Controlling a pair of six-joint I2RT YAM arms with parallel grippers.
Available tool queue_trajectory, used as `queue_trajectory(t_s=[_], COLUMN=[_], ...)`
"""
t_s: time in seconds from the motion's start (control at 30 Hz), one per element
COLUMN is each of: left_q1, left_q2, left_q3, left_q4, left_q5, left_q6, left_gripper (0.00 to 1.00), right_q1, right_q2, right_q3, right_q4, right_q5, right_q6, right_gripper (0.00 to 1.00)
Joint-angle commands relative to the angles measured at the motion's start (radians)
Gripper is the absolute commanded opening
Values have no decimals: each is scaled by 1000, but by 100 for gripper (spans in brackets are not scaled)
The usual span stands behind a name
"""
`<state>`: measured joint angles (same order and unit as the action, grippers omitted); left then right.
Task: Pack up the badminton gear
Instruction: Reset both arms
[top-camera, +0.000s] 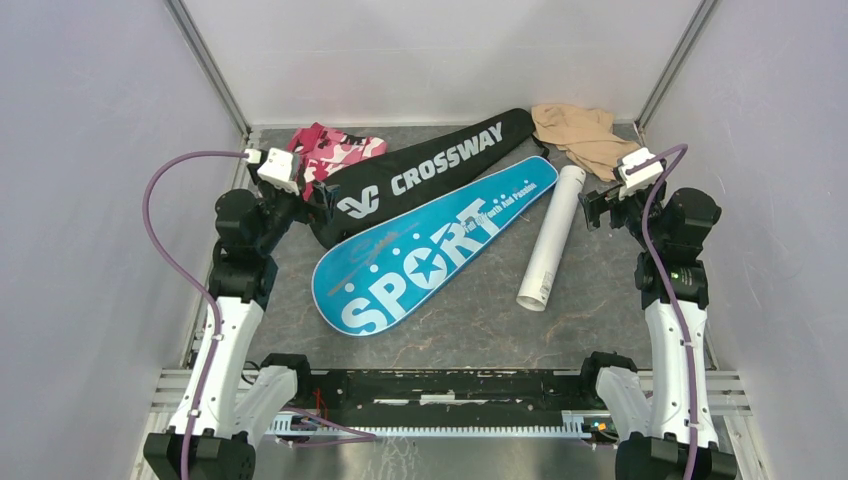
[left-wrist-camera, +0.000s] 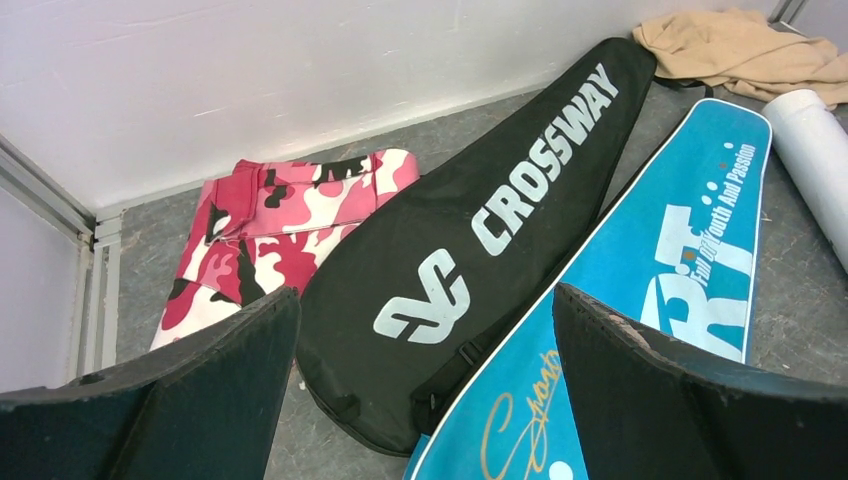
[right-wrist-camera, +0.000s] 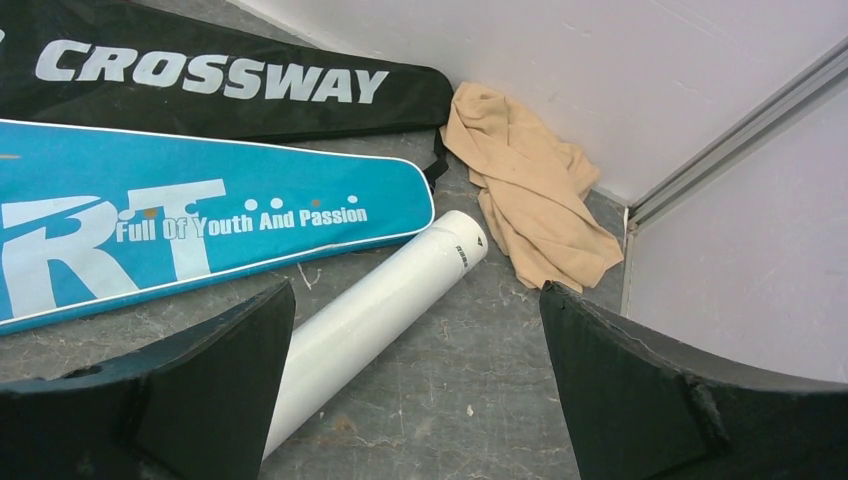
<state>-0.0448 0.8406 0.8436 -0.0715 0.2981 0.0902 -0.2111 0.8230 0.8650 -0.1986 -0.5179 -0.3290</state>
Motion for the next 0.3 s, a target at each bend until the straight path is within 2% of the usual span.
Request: queue_trajectory(t_s=[0.0, 0.27], left_q1=[8, 12], left_q2=[-11, -9], left_q3=[11, 2], left_q4=[39, 38], left_q5=[24, 30], left_q6=[-39, -34], left_gripper=[100, 100], right_q1=[-2, -3], right_q2=[-8, -5], right_q3=[3, -4], right_q4=[6, 1], right_q5=[-8, -12], right_q6=[-7, -16], right_gripper=[98, 98])
